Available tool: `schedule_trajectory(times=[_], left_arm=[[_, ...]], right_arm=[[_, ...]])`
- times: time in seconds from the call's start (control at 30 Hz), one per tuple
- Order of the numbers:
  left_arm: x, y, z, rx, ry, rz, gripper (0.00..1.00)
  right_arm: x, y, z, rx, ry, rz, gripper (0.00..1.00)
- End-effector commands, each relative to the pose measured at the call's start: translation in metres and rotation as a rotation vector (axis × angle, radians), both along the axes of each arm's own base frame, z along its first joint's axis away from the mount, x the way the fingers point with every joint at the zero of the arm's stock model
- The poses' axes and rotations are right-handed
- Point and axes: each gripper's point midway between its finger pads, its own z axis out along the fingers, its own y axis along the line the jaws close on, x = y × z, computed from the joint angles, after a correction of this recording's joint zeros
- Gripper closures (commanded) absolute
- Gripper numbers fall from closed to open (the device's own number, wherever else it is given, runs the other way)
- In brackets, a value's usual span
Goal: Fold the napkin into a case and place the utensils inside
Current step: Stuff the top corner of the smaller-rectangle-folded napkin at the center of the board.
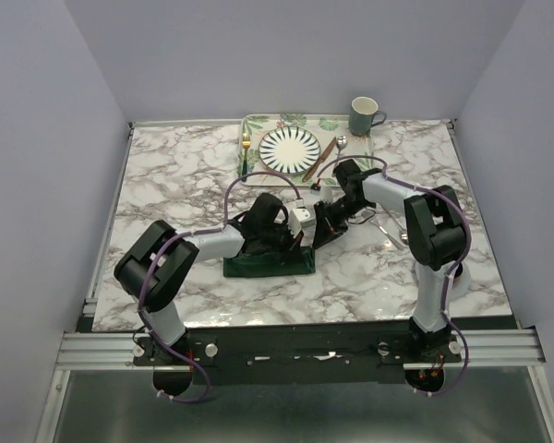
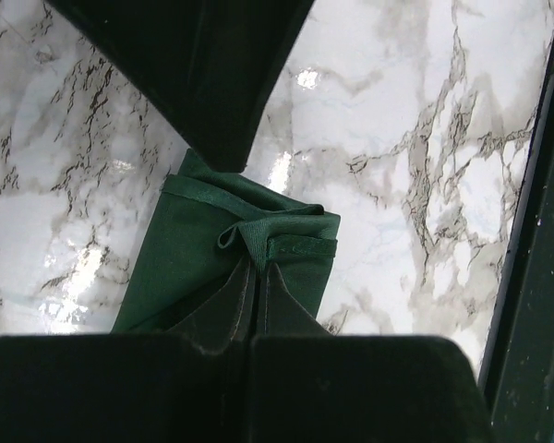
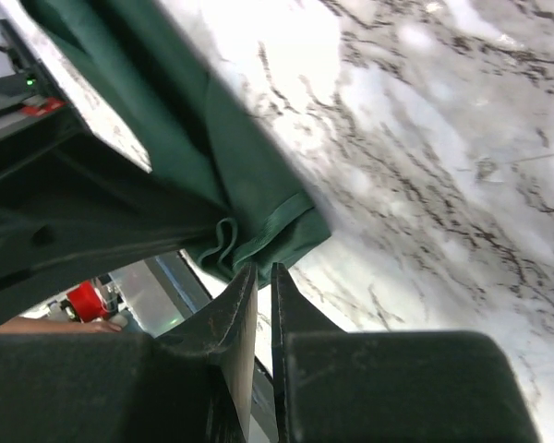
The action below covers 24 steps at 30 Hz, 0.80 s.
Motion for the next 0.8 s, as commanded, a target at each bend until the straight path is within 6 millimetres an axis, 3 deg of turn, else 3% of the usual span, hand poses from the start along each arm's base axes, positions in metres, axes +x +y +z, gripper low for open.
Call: schedule_trajectory(times=[0.0, 0.1, 0.3, 0.4, 0.47, 0.63, 0.77], left_arm=[[0.0, -0.007, 0.011, -0.018, -0.096, -0.006, 0.99], [-0.003, -0.008, 0.01, -0.015, -0.099, -0.005, 0.99], [-0.014, -0.008, 0.004, 0.017, -0.151, -0.025, 1.0], [-0.02, -0.008, 0.0, 0.036, -0.16, -0.033, 0.92], [-0.024, -0.008, -0.004, 0.052, -0.171, -0.04, 0.81], [-0.031, -0.006, -0.006, 0.069, -0.211, -0.058, 0.75], [-0.036, -0.004, 0.0, 0.067, -0.224, -0.061, 0.77]], right_arm=[[0.006, 0.005, -0.006, -0.03, -0.014, 0.004, 0.82], [0.002, 0.009, -0.008, -0.034, -0.013, 0.023, 0.82], [-0.011, 0.001, -0.036, -0.12, 0.011, 0.061, 0.82], [-0.01, -0.001, -0.038, -0.131, -0.006, 0.07, 0.82], [-0.011, -0.003, -0.041, -0.148, -0.017, 0.083, 0.82], [-0.016, -0.006, -0.052, -0.196, -0.042, 0.124, 0.82], [-0.013, -0.009, -0.058, -0.226, -0.065, 0.138, 0.82]])
